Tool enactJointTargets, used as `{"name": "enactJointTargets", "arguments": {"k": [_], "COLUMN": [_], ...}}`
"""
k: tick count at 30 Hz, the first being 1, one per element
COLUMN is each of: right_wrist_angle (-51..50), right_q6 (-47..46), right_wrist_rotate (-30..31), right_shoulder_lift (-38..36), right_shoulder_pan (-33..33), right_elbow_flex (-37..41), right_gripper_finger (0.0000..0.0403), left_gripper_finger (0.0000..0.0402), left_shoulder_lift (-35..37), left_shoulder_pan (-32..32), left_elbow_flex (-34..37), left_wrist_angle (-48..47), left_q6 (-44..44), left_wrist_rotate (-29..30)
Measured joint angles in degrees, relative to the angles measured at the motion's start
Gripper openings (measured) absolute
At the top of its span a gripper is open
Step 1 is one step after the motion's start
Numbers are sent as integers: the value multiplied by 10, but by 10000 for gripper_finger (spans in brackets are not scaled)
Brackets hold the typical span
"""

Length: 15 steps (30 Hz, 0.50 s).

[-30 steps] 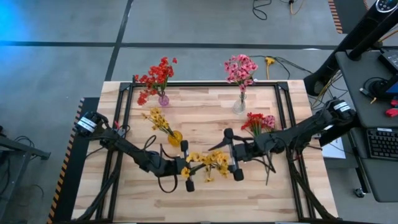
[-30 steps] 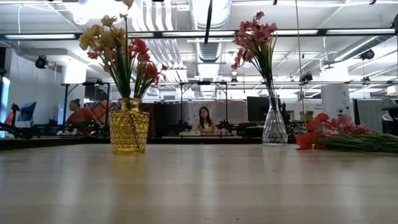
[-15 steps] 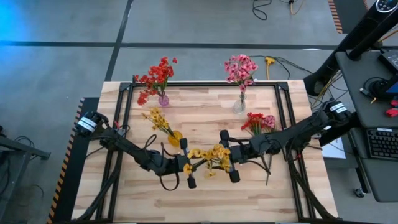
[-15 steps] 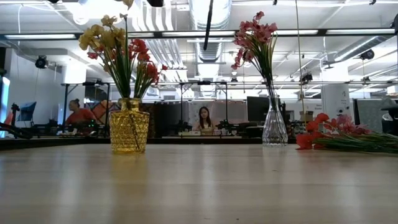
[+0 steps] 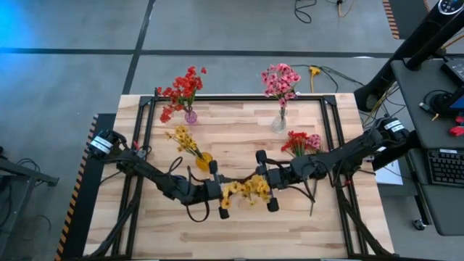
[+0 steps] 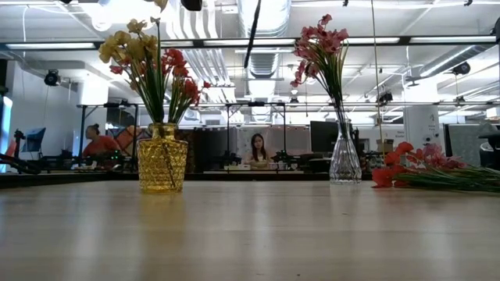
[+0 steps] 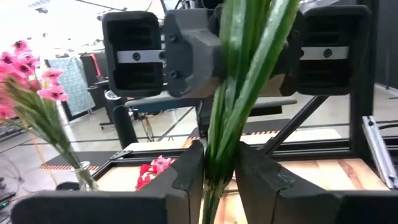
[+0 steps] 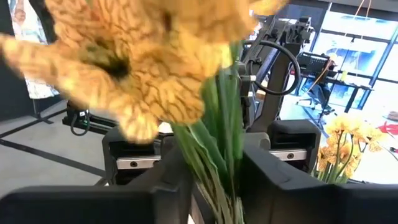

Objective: Sort flowers into vase by color
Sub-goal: Put the yellow flower into the yellow flower vase

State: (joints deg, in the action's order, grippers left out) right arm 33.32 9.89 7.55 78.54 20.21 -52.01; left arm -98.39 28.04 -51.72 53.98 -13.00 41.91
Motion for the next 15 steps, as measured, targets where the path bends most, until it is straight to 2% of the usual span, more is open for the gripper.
{"name": "enactJointTargets", "arguments": {"k": [7,11,15], "right_wrist_angle": [0,-15,-93], "right_q6": [1,-14,-45], "right_wrist_rotate": [0,-1,1], "right_shoulder_lift": [0,-3,-9], "right_shoulder_pan": [-1,-10,-41], "right_elbow_flex": [0,-6,-39], "right_gripper_finger": [37,26,25], "left_gripper_finger": [115,156,183], "left_shoulder_lift": [6,37,94], "left_shoulder_pan": [21,50,95], "left_elbow_flex": [0,0,0], "left_wrist_angle": [-34,-133,-275], "left_q6": [3,39,96], "left_wrist_rotate": [13,59,97]}}
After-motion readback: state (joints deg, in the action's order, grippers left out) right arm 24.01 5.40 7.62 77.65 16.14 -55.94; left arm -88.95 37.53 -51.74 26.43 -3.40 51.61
